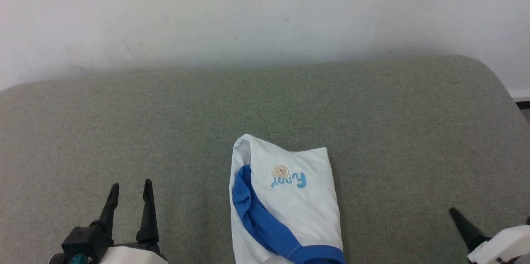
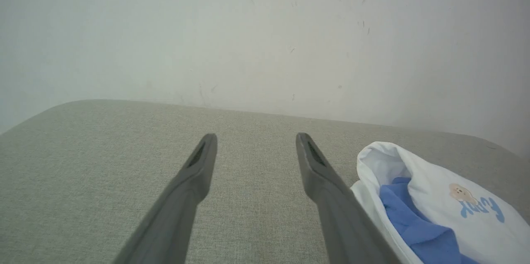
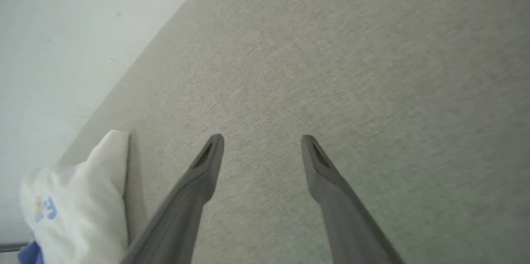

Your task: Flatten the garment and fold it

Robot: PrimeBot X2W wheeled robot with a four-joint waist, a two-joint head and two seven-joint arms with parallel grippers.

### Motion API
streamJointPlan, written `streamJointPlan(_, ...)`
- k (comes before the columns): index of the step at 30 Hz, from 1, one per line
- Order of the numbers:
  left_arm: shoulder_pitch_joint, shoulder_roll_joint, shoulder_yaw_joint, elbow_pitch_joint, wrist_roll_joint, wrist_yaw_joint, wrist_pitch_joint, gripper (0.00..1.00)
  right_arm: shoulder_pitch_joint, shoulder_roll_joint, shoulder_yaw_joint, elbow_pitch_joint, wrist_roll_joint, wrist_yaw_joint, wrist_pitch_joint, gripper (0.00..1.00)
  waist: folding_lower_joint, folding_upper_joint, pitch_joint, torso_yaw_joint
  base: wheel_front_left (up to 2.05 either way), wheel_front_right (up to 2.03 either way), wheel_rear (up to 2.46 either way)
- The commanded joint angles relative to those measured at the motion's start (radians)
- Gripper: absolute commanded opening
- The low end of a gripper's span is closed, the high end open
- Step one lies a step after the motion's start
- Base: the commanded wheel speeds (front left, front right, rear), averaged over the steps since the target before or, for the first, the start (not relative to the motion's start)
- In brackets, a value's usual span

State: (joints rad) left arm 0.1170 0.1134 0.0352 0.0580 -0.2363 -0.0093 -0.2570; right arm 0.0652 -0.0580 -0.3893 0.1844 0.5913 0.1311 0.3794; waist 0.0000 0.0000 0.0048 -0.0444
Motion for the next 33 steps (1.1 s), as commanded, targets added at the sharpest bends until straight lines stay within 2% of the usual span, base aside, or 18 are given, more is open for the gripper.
streamJointPlan(1, -0.015, -0.005, 0.003, 0.004, 0.001, -0.007, -0.005, 1.0, -0.047, 0.006, 0.019, 0.067, 0.139, 0.0, 0.102, 1.0, 0.0, 0.0, 0.01, 0.019, 0.0, 0.0, 0.0)
streamJointPlan(4, -0.027, -0.011, -0.002, 0.01, 0.005, -0.009, -0.005, 1.0, -0.083, 0.007, 0.084, 0.175, 0.35, 0.0, 0.272, 1.0, 0.0, 0.0, 0.016, 0.04, 0.0, 0.0, 0.0)
streamJointPlan(6, -0.039, -0.015, -0.003, 0.011, 0.007, -0.01, -0.005, 1.0, -0.111, 0.007, 0.148, 0.219, 0.459, 0.0, 0.324, 1.0, 0.0, 0.0, 0.023, 0.054, 0.0, 0.0, 0.0)
streamJointPlan(10, -0.058, -0.02, -0.005, 0.01, 0.013, -0.017, -0.005, 1.0, -0.181, 0.008, 0.296, 0.302, 0.61, 0.0, 0.331, 1.0, 0.0, 0.0, 0.041, 0.075, 0.0, 0.0, 0.0)
streamJointPlan(13, -0.08, -0.027, -0.016, 0.009, 0.019, -0.026, -0.005, 1.0, -0.24, 0.008, 0.386, 0.353, 0.709, 0.0, 0.284, 1.0, 0.0, 0.0, 0.059, 0.102, 0.0, 0.0, 0.0)
streamJointPlan(14, -0.08, -0.027, -0.016, 0.009, 0.019, -0.026, -0.005, 1.0, -0.24, 0.008, 0.386, 0.353, 0.709, 0.0, 0.284, 1.0, 0.0, 0.0, 0.059, 0.102, 0.0, 0.0, 0.0)
streamJointPlan(18, -0.1, -0.036, -0.025, 0.002, 0.023, -0.032, -0.005, 1.0, -0.309, 0.008, 0.491, 0.418, 0.763, 0.0, 0.222, 1.0, 0.0, 0.0, 0.082, 0.127, 0.0, 0.0, 0.0)
streamJointPlan(20, -0.104, -0.04, -0.026, 0.002, 0.023, -0.034, -0.005, 1.0, -0.332, 0.008, 0.531, 0.448, 0.751, 0.0, 0.204, 0.0, 0.0, 0.0, 0.089, 0.136, 0.0, 0.0, 0.0)
streamJointPlan(26, -0.1, -0.046, -0.013, 0.007, 0.03, -0.037, -0.005, 1.0, -0.364, -0.018, 0.611, 0.456, 0.653, 0.0, 0.144, 0.0, 0.0, 0.0, 0.084, 0.134, 0.0, 0.0, 0.0)
streamJointPlan(29, -0.095, -0.047, -0.008, 0.009, 0.036, -0.038, -0.005, 1.0, -0.36, -0.059, 0.668, 0.394, 0.58, 0.0, 0.102, 0.0, 0.0, 0.0, 0.069, 0.119, 0.0, 0.0, 0.0)
streamJointPlan(33, -0.086, -0.048, -0.003, 0.009, 0.042, -0.043, -0.005, 1.0, -0.346, -0.149, 0.772, 0.297, 0.429, 0.0, 0.052, 0.0, 0.0, 0.0, 0.044, 0.082, 0.0, 0.0, 0.0)
